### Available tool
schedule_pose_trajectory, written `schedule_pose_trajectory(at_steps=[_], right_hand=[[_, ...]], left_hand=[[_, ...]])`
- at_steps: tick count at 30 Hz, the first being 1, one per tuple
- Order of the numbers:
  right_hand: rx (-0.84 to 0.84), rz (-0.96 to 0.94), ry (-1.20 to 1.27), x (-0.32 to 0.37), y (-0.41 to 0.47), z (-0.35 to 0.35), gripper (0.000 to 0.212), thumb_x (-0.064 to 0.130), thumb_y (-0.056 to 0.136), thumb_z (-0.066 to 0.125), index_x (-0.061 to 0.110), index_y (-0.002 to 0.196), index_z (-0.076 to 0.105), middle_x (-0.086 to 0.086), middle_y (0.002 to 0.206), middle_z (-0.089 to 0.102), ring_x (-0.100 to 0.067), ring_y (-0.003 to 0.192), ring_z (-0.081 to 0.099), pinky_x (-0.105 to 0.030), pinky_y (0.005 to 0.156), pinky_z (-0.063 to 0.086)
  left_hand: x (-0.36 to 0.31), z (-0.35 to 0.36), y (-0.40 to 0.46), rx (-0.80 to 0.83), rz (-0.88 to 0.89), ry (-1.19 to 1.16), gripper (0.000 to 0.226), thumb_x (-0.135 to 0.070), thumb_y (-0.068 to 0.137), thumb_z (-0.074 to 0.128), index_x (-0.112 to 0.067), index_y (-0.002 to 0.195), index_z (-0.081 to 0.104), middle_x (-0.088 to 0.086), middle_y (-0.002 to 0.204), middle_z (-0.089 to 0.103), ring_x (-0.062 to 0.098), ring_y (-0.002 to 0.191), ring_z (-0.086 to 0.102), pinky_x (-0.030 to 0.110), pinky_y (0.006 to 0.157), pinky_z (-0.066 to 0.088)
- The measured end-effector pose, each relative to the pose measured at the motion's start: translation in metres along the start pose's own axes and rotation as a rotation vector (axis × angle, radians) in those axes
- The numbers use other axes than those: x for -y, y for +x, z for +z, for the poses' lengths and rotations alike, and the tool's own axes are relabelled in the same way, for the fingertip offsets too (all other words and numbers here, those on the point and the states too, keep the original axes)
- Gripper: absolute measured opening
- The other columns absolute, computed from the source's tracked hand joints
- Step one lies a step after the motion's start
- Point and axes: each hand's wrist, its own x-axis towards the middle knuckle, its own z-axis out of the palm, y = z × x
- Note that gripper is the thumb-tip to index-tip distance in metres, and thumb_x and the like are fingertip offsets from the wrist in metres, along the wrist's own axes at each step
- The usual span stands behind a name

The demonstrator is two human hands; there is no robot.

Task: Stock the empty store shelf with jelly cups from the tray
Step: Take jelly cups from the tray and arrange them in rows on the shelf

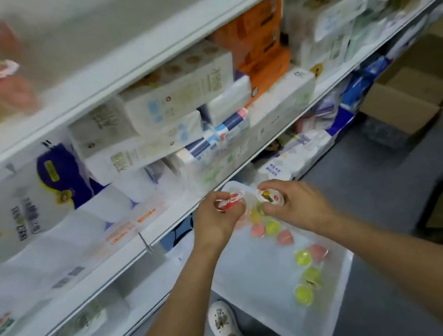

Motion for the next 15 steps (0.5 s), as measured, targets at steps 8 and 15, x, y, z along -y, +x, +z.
schedule_pose_trajectory(at_steps=[8, 15], right_hand=[[-0.147, -0.196, 0.147, 0.102, 0.02, -0.072, 0.042, 0.051, 0.077, 0.063, 0.045, 0.118, 0.062, 0.017, 0.081, 0.061, -0.009, 0.077, 0.056, -0.028, 0.069, 0.046], [-0.219, -0.387, 0.201, 0.195, 0.046, -0.114, 0.03, 0.048, 0.079, 0.067, 0.046, 0.109, 0.065, 0.023, 0.065, 0.051, 0.002, 0.062, 0.049, -0.023, 0.058, 0.039]], left_hand=[[-0.086, -0.102, -0.018, -0.161, 0.163, -0.07, 0.022, -0.023, 0.077, 0.077, -0.021, 0.097, 0.066, -0.012, 0.086, 0.064, -0.004, 0.069, 0.058, 0.002, 0.057, 0.041], [-0.142, -0.185, -0.032, -0.251, 0.323, -0.052, 0.02, -0.021, 0.079, 0.074, -0.022, 0.097, 0.066, -0.013, 0.083, 0.065, -0.012, 0.063, 0.057, 0.005, 0.054, 0.042]])
